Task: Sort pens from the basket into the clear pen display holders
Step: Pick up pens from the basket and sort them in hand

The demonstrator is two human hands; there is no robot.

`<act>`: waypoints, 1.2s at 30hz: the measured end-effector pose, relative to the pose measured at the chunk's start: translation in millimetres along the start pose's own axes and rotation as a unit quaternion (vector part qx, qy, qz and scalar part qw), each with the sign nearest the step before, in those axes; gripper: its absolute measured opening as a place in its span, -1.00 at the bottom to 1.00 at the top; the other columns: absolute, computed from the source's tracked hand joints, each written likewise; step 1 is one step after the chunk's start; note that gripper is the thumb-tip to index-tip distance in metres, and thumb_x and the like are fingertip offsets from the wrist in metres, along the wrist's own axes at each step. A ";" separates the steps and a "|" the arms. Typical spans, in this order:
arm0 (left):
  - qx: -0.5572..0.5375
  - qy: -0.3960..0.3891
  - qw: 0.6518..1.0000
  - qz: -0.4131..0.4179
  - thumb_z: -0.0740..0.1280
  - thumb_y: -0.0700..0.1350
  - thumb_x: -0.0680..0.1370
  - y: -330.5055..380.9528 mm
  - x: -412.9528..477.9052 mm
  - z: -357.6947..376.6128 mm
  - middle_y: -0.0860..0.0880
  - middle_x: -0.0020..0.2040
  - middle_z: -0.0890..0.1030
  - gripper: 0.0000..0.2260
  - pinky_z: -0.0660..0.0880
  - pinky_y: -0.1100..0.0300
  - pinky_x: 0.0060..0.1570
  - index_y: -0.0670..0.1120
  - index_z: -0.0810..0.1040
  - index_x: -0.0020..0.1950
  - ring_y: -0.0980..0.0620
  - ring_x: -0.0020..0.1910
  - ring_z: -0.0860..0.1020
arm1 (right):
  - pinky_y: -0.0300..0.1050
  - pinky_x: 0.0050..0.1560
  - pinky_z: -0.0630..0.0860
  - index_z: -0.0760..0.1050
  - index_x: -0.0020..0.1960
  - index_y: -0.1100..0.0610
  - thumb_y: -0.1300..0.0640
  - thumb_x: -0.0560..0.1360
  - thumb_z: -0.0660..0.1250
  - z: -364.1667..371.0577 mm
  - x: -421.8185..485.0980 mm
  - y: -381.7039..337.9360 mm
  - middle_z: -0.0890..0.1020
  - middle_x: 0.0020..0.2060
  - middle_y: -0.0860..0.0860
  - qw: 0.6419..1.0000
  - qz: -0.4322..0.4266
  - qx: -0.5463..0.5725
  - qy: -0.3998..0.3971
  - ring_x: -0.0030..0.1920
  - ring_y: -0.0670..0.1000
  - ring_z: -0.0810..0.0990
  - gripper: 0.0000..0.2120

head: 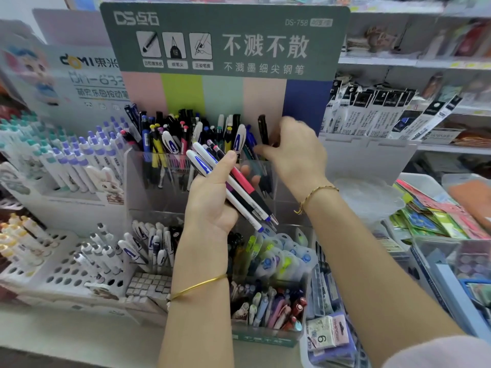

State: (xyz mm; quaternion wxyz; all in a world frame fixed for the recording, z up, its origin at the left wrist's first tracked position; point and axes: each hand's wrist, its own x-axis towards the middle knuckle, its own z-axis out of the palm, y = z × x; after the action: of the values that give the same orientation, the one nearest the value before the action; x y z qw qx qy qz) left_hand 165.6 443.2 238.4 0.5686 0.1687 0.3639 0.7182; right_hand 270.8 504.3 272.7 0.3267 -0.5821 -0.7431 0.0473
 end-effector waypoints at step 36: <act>0.027 0.000 1.000 0.011 0.32 -0.27 0.56 -4.9 -2.0 1.3 -0.03 -0.43 0.55 -0.93 0.64 -0.03 -0.19 -0.17 0.52 -0.12 0.08 -0.40 0.59 | -0.05 -0.13 0.50 0.48 -0.07 0.15 0.25 0.49 0.34 -2.9 4.5 15.1 0.55 -0.24 -0.04 0.971 0.008 0.228 0.079 -0.14 0.10 0.58 -0.95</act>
State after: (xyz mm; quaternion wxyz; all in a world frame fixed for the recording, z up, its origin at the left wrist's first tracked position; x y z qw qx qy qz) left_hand 170.5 442.2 236.1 0.5562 0.1883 0.3812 0.7140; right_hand 284.5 512.3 270.1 0.5077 -0.5003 -0.6800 0.1717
